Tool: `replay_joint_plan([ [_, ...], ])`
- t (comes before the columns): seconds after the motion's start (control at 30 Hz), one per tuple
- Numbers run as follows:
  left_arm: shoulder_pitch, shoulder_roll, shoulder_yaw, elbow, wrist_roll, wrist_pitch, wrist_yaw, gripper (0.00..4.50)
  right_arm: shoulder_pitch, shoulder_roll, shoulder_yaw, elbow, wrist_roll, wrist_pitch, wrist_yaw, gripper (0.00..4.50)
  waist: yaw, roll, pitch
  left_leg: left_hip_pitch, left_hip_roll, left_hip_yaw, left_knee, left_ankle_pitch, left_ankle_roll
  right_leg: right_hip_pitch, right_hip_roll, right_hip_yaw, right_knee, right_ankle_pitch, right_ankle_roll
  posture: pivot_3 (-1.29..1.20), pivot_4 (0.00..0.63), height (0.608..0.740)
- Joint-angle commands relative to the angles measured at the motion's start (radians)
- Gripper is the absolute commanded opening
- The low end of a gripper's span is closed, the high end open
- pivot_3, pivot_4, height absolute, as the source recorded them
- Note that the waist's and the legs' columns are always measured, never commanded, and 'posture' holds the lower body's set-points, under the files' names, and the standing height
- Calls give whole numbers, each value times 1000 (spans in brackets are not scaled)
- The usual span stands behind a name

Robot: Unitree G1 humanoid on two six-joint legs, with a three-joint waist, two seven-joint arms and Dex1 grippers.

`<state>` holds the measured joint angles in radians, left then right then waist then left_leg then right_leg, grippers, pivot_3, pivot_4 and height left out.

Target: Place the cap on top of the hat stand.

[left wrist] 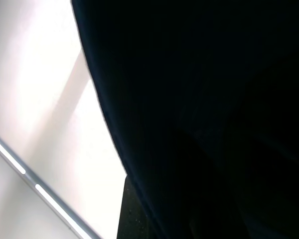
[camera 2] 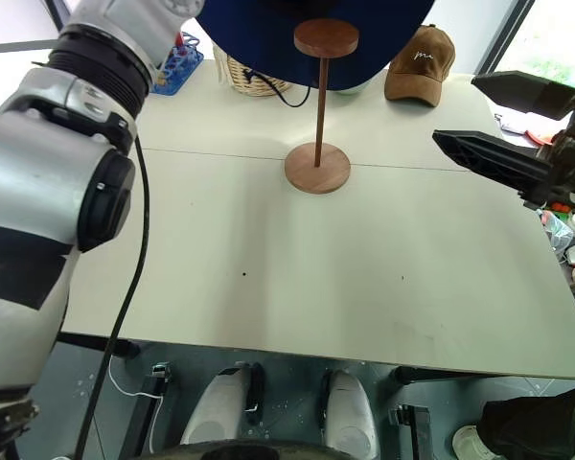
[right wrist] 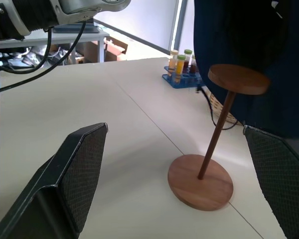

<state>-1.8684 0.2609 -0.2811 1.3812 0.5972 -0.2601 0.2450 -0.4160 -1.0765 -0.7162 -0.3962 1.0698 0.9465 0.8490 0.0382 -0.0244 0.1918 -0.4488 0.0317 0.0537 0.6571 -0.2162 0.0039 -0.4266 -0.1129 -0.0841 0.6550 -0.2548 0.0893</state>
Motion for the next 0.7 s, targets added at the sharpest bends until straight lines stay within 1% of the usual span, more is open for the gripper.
replay_joint_plan([
  [0.03,-36,4,4,-33,-13,-58,4,57,18,-5,-58,-30,36,-7,-27,4500,-1,0,0,0,0,0,0,0,0,0,0,0,0,0,0,0,150,740],
  [0.27,36,-11,-1,-76,-28,-197,-19,57,27,-2,-26,-13,35,-43,-50,4500,0,0,0,0,0,0,2,0,0,0,0,0,0,0,0,0,150,740],
  [0.33,59,-10,1,-92,-34,-221,-21,57,29,-6,-7,6,9,-55,-62,4500,-1,0,0,-1,0,0,3,0,1,0,0,0,0,1,1,0,150,740],
  [0.43,109,6,-12,-132,-21,-270,0,57,41,-15,11,36,-29,-75,-59,4500,0,0,0,-2,0,0,4,-1,1,0,0,0,0,1,1,0,150,740],
  [0.7,257,56,-37,-277,1,-345,37,57,57,-47,-14,79,-61,-99,1,4500,0,0,0,-3,0,0,5,-1,1,0,0,0,0,2,2,0,150,740],
])
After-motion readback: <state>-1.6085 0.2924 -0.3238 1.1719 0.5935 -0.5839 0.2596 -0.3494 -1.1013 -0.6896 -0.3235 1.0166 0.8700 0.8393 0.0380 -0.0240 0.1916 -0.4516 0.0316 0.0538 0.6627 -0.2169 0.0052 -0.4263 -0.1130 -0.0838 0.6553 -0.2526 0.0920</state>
